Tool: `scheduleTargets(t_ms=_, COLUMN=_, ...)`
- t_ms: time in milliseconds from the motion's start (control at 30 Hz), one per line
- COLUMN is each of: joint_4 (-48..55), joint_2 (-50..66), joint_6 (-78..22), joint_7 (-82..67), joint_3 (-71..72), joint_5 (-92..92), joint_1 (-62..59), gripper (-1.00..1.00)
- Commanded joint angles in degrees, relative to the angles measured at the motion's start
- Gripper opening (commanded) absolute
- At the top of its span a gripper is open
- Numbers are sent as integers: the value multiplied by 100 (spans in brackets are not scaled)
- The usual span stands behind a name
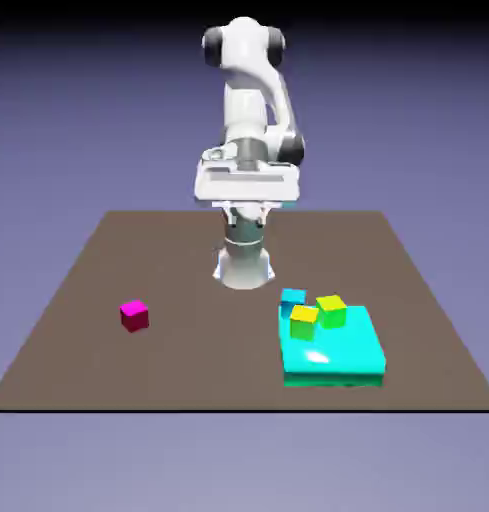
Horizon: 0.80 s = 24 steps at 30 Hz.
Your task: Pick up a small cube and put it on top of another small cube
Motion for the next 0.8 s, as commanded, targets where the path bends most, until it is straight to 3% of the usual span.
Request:
scheduleTargets(t_ms=0, joint_4=100, joint_2=208, joint_6=-236, joint_7=-32, joint_3=-13, joint_5=-149, joint_1=-39, gripper=0)
scheduleTargets(t_ms=767, joint_4=2395, joint_2=4984, joint_6=-5659, joint_7=-765, joint_3=-302, joint_5=-3577, joint_1=-928, gripper=0)
